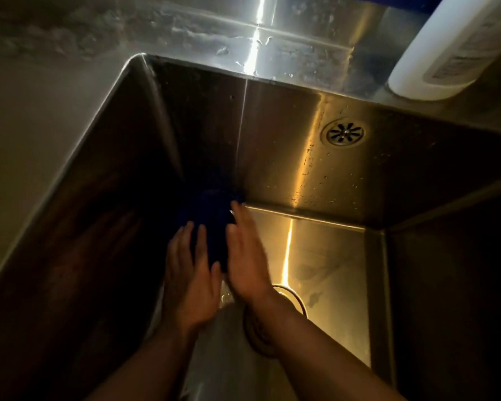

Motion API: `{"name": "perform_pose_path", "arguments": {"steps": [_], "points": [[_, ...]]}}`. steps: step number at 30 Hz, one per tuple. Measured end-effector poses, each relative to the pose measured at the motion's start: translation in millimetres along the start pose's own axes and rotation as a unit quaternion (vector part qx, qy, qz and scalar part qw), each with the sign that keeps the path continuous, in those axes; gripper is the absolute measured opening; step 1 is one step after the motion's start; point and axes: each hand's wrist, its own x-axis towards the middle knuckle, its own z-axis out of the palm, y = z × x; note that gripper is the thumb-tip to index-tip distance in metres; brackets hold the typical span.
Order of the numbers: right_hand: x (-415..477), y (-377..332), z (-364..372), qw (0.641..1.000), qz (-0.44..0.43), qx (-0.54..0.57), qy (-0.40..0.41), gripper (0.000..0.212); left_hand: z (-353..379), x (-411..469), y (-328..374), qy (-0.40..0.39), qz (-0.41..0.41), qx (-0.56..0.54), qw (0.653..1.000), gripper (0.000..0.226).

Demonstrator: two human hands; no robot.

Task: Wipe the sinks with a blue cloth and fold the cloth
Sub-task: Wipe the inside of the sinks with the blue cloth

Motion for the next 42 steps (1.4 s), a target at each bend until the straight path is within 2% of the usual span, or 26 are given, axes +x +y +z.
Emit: {"name": "perform_pose_path", "arguments": {"steps": [1,3,6,8,10,12,15,18,22,24,25,27,29,31,33,35,37,39,42], "points": [[-13,9,-19,0.998,-0.019,-0.053,0.042,0.048,3,16,0,-0.018,0.023,0.037,0.999,0.062],[-42,37,-57,0.976,-0.042,-0.200,0.077,0.050,8,44,-3,-0.078,0.041,0.115,0.989,0.069],[-79,81,-109,0.914,0.019,-0.405,0.036,0.060,21,60,-17,-0.133,0.046,0.189,0.972,0.081],[-94,105,-132,0.885,0.081,-0.459,-0.004,0.066,31,60,-27,-0.149,0.060,0.211,0.964,0.081],[-102,123,-143,0.871,0.092,-0.478,-0.062,0.081,36,60,-32,-0.172,0.067,0.214,0.959,0.079],[-103,133,-146,0.879,0.084,-0.462,-0.077,0.090,36,59,-35,-0.207,0.085,0.203,0.953,0.078],[-102,137,-143,0.887,0.078,-0.451,-0.066,0.086,23,41,-38,-0.272,0.113,0.188,0.937,0.080],[-103,140,-145,0.887,0.082,-0.451,-0.062,0.082,-3,3,-28,-0.292,0.163,0.169,0.927,0.079],[-106,142,-145,0.892,0.092,-0.440,-0.051,0.081,-34,-48,-20,-0.349,0.196,0.204,0.893,0.099],[-107,142,-144,0.895,0.094,-0.433,-0.051,0.081,-42,-68,-22,-0.373,0.225,0.214,0.874,0.098],[-107,141,-143,0.896,0.095,-0.431,-0.052,0.080,-43,-77,-25,-0.396,0.242,0.208,0.861,0.093],[-107,140,-143,0.897,0.100,-0.428,-0.048,0.077,-43,-94,-24,-0.513,0.226,0.195,0.805,0.083],[-108,139,-143,0.897,0.107,-0.428,-0.044,0.073,-46,-109,-24,-0.567,0.238,0.207,0.761,0.080],[-109,138,-143,0.897,0.111,-0.427,-0.040,0.071,-53,-126,-31,-0.563,0.262,0.207,0.756,0.075],[-109,137,-143,0.895,0.108,-0.430,-0.041,0.071,-60,-141,-43,-0.480,0.335,0.227,0.778,0.068],[-110,137,-141,0.894,0.106,-0.433,-0.044,0.072,-62,-149,-52,-0.468,0.326,0.275,0.774,0.079],[-111,136,-140,0.895,0.105,-0.430,-0.044,0.073,-51,-158,-60,-0.387,0.350,0.283,0.805,0.086],[-111,132,-139,0.897,0.099,-0.428,-0.042,0.075,-38,-166,-68,-0.299,0.384,0.268,0.832,0.078],[-110,126,-138,0.895,0.098,-0.435,-0.028,0.075,-30,-170,-71,-0.246,0.378,0.272,0.850,0.062]]}}
